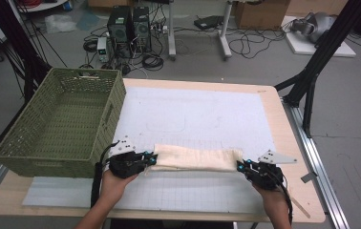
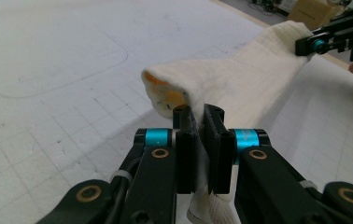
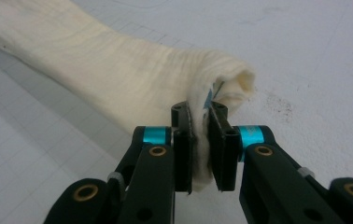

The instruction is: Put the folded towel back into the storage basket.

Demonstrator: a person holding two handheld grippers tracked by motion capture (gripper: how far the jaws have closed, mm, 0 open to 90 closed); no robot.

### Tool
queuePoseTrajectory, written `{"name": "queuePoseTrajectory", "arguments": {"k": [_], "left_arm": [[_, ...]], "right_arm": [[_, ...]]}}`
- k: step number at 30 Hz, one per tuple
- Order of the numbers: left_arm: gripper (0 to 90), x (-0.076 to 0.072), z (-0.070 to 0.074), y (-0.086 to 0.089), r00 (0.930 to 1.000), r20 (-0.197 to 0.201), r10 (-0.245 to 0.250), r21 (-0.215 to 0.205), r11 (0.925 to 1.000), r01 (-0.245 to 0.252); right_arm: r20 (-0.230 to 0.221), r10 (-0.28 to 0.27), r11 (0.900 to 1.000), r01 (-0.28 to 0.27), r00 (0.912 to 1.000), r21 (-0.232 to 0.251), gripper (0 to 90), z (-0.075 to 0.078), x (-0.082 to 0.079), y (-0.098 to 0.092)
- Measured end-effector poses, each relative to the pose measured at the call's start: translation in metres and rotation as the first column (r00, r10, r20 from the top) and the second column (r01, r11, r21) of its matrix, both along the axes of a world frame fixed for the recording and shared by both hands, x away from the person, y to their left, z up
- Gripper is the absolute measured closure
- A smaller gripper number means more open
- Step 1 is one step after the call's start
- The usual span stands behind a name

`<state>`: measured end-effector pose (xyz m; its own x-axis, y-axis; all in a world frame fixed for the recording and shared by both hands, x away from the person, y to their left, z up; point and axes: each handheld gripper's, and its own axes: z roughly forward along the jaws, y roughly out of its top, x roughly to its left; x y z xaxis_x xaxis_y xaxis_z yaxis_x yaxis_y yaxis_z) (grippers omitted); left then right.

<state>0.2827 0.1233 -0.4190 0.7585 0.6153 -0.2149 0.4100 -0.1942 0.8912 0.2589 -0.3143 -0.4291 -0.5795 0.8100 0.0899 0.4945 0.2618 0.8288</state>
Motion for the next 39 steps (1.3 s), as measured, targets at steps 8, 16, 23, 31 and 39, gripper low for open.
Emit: {"name": "queuePoseTrajectory", "arguments": {"k": [8, 16, 23, 31, 39], "left_arm": [[83.5, -0.008, 0.013, 0.003, 0.9987, 0.05, -0.001, -0.02, 0.9998, 0.002], [83.8, -0.015, 0.02, 0.009, 0.9976, 0.069, 0.006, -0.023, 0.9997, -0.005], [83.8, -0.019, 0.027, 0.018, 0.9953, 0.094, 0.021, -0.04, 0.999, -0.017], [83.7, -0.026, 0.04, 0.032, 0.9892, 0.136, 0.053, -0.058, 0.9973, -0.046], [83.7, -0.032, 0.051, 0.043, 0.9831, 0.167, 0.074, -0.074, 0.9953, -0.062]], "right_arm": [[0.064, 0.002, 1.0, -0.003, 0.9979, 0.011, 80.9, 0.008, 0.002, -0.001], [0.144, 0.029, 0.999, -0.032, 0.9891, 0.018, 81.1, 0.017, 0.005, 0.003], [0.198, 0.082, 0.996, -0.089, 0.9768, 0.026, 81.1, 0.024, 0.009, 0.006], [0.224, 0.118, 0.991, -0.127, 0.9675, 0.028, 81.2, 0.035, 0.02, 0.017], [0.253, 0.144, 0.988, -0.151, 0.9568, 0.011, 81.4, 0.053, 0.042, 0.032]]}}
